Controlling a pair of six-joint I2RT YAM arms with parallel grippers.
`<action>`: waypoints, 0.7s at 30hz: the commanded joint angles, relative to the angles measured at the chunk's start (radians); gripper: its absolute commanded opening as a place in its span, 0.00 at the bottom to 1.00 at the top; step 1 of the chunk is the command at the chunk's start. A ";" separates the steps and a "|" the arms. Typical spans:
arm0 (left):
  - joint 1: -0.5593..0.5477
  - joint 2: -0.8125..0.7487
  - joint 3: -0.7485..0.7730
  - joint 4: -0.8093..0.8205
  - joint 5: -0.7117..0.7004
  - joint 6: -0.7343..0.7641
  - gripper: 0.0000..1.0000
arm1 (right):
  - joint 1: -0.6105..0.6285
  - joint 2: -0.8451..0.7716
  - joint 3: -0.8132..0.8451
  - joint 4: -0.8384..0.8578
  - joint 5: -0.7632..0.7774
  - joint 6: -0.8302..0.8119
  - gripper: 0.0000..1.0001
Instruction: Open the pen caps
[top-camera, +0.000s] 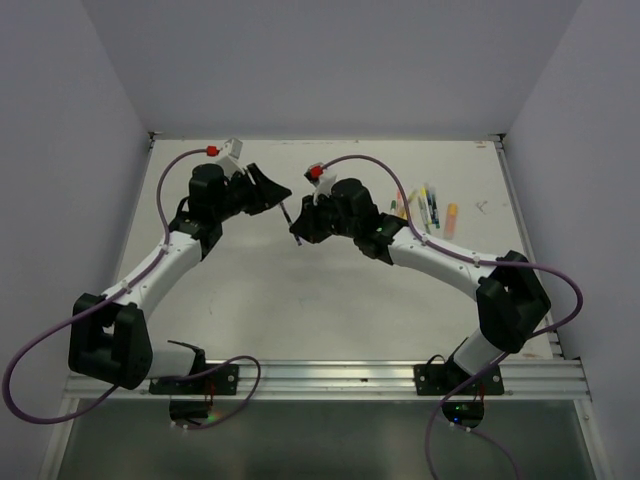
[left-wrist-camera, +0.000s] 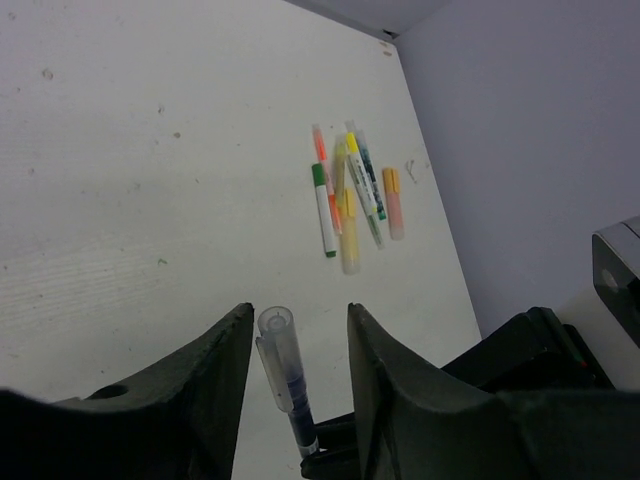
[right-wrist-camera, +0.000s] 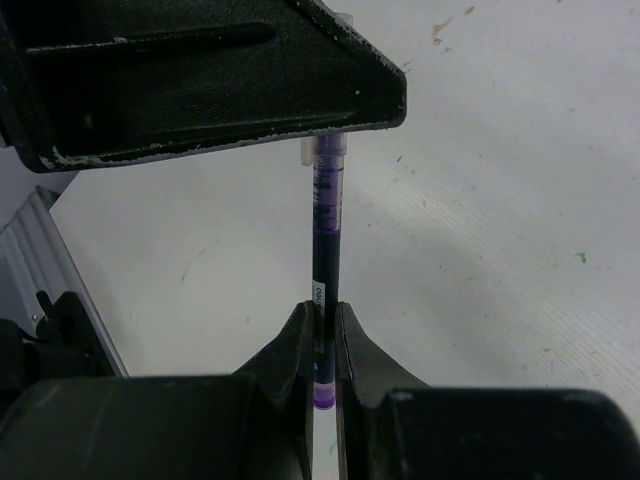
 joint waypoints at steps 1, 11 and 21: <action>-0.010 0.005 0.027 0.062 0.017 -0.013 0.43 | 0.011 -0.035 0.008 0.053 -0.029 0.011 0.00; -0.010 -0.005 0.014 0.065 0.024 -0.005 0.00 | 0.012 -0.028 0.028 0.075 -0.018 0.026 0.24; -0.010 -0.051 -0.015 0.084 0.010 -0.001 0.00 | 0.014 0.035 0.112 0.073 0.042 0.015 0.47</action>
